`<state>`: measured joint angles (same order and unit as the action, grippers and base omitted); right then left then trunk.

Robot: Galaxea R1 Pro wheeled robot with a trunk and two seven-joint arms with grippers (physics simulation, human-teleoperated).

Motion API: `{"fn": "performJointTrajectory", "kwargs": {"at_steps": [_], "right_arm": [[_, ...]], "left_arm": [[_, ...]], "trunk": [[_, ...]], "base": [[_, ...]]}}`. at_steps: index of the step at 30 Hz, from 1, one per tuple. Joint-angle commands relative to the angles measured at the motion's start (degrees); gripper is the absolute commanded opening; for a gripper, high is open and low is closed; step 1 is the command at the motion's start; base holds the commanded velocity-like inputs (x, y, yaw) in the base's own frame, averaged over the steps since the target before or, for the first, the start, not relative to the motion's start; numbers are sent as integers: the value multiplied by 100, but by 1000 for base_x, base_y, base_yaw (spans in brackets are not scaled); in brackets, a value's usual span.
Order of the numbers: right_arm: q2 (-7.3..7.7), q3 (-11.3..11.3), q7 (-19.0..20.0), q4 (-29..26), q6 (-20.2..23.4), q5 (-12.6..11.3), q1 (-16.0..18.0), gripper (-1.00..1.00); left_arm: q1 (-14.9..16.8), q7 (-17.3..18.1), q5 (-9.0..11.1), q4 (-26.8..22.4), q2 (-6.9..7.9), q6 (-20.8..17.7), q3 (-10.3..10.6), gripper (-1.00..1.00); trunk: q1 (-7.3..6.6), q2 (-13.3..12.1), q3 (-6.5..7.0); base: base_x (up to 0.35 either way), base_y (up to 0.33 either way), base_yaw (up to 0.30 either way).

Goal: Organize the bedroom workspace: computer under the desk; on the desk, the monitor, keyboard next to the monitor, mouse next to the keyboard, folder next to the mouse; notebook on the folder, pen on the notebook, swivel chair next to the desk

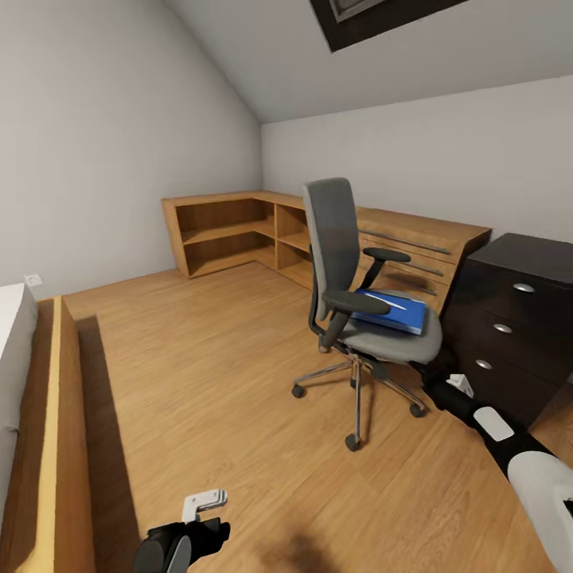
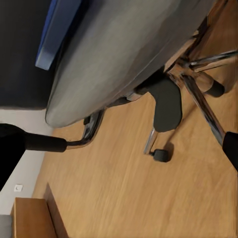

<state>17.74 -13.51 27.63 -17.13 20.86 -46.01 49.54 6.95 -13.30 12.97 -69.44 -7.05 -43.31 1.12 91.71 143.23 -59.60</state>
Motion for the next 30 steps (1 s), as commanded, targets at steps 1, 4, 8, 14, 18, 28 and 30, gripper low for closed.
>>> {"fn": "performJointTrajectory", "kwargs": {"at_steps": [1,4,8,14,18,28,30], "right_arm": [[11,-29,12,0,50,-32,3,100],[20,-34,13,-1,50,-33,3,100],[29,-37,12,-1,45,-32,3,100],[35,-38,0,-6,-3,-31,3,100],[36,-35,-8,-8,-270,-31,3,100],[36,-29,-38,1,-1025,-23,3,100],[36,-29,-42,4,-1050,-23,3,100]], "left_arm": [[1,-57,59,-8,2,-20,3,100],[0,-58,59,-8,2,-19,3,100],[4,-57,57,-8,5,-19,-2,100],[6,-57,60,-13,5,-20,4,100],[5,-53,59,-15,3,-16,9,100],[2,-50,57,-25,1,110,27,100],[1,-50,57,-25,2,149,28,100]], "trunk": [[-1,2,-6],[-1,2,-6],[-1,2,-6],[-1,2,-6],[-1,2,-6],[-1,2,-6],[-1,2,-6]], "base": [[23,-145,0],[96,-165,0],[168,-186,0],[83,-85,0],[18,-18,0],[195,-23,0],[261,-60,0]]}}
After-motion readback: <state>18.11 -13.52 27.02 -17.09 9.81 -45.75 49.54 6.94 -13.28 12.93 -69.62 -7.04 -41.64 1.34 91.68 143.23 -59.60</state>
